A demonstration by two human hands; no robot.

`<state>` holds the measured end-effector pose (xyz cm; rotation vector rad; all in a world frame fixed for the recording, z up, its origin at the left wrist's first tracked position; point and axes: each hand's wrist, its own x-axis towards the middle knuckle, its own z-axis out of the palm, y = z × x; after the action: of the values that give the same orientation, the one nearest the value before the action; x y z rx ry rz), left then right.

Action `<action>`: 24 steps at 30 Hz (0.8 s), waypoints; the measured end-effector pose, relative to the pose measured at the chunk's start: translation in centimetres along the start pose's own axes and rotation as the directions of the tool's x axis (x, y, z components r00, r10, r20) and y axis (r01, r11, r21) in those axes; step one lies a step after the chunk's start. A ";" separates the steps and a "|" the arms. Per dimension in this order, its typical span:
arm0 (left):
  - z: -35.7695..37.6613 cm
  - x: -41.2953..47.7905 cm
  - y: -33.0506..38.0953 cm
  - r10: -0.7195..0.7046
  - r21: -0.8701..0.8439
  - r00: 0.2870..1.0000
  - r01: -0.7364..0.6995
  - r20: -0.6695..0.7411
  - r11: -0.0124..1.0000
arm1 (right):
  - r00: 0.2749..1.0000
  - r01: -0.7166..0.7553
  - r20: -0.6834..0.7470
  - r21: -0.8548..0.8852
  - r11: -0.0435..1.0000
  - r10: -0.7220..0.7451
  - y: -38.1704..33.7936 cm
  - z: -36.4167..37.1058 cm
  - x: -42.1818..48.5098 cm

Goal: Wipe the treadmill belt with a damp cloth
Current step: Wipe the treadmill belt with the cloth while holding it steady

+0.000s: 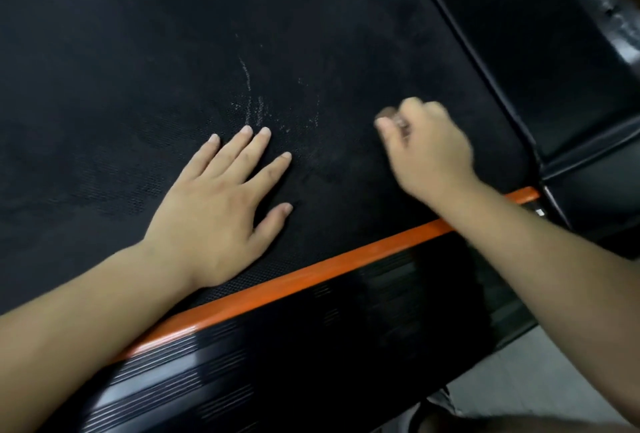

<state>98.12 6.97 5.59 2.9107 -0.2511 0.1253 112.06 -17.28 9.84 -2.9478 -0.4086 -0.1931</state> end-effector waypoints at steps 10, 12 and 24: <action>0.0 -0.6 -0.5 0.001 -0.003 1.000 -0.001 -0.011 1.000 | 0.975 0.220 0.027 0.062 0.974 -0.222 -5.6 1.0 -1.4; 0.0 -0.6 -0.8 0.013 -0.012 1.000 -0.013 -0.009 1.000 | 0.943 0.307 0.102 0.101 0.946 -0.317 -5.4 0.4 -2.1; -0.5 -0.6 -0.7 -0.009 -0.031 1.000 0.008 -0.028 0.999 | 0.982 0.122 0.153 -0.093 0.988 -0.107 1.4 -1.4 -3.0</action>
<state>97.63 7.88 5.82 2.8768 -0.2332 0.1596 109.44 -19.62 10.62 -3.0521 -0.6068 -0.0088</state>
